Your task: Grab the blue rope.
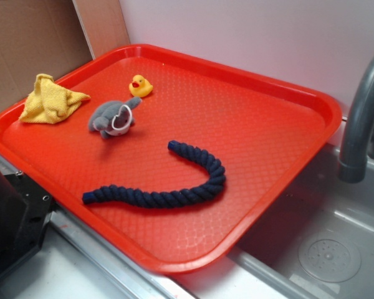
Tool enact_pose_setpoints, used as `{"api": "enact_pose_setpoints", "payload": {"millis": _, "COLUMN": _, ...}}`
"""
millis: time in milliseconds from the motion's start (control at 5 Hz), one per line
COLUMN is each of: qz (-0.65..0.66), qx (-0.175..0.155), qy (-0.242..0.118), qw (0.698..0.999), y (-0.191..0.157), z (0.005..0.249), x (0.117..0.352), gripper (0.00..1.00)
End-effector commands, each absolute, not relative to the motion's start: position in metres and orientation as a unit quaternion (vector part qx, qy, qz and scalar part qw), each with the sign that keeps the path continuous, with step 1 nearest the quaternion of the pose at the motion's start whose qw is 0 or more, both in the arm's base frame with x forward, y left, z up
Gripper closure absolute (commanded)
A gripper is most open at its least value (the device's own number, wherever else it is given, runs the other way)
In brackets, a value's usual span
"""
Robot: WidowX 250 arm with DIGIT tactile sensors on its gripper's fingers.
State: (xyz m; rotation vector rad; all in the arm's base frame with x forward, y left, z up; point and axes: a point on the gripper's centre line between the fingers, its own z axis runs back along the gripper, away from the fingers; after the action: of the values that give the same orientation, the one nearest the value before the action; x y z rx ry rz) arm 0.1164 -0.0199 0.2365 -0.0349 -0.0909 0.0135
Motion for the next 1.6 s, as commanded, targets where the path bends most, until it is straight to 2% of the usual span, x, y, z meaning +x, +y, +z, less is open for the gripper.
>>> {"api": "enact_pose_setpoints", "payload": {"millis": 0, "qz": 0.007, "qx": -0.017, "qy": -0.045, "qw": 0.999, "y": -0.02, "z": 0.236, "x": 0.116, "gripper": 0.0}}
{"api": "enact_pose_setpoints", "payload": {"millis": 200, "qz": -0.118, "qx": -0.01, "qy": -0.073, "qw": 0.99, "y": -0.033, "z": 0.218, "x": 0.166, "gripper": 0.0}}
{"api": "enact_pose_setpoints", "payload": {"millis": 400, "qz": -0.24, "qx": -0.024, "qy": -0.045, "qw": 0.969, "y": -0.046, "z": 0.167, "x": 0.211, "gripper": 0.0}}
{"api": "enact_pose_setpoints", "payload": {"millis": 600, "qz": -0.363, "qx": 0.025, "qy": 0.002, "qw": 0.932, "y": -0.069, "z": 0.126, "x": 0.241, "gripper": 0.0}}
{"api": "enact_pose_setpoints", "payload": {"millis": 1200, "qz": -0.363, "qx": 0.025, "qy": 0.002, "qw": 0.932, "y": -0.069, "z": 0.126, "x": 0.241, "gripper": 0.0}}
{"api": "enact_pose_setpoints", "payload": {"millis": 1400, "qz": -0.476, "qx": 0.047, "qy": -0.001, "qw": 0.878, "y": -0.071, "z": 0.109, "x": 0.243, "gripper": 0.0}}
